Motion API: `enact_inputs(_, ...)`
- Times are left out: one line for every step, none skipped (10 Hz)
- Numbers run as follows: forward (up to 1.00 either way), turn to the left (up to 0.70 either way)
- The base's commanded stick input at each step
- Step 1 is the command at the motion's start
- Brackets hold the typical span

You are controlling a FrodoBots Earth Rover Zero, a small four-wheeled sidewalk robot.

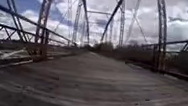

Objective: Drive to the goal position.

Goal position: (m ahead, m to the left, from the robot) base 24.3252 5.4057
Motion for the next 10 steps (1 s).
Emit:
enact_inputs(1.0, -0.1)
enact_inputs(1.0, -0.1)
enact_inputs(1.0, -0.1)
enact_inputs(1.0, -0.1)
enact_inputs(1.0, -0.1)
enact_inputs(1.0, -0.1)
enact_inputs(1.0, -0.1)
enact_inputs(1.0, -0.1)
enact_inputs(1.0, -0.1)
enact_inputs(1.0, -0.1)
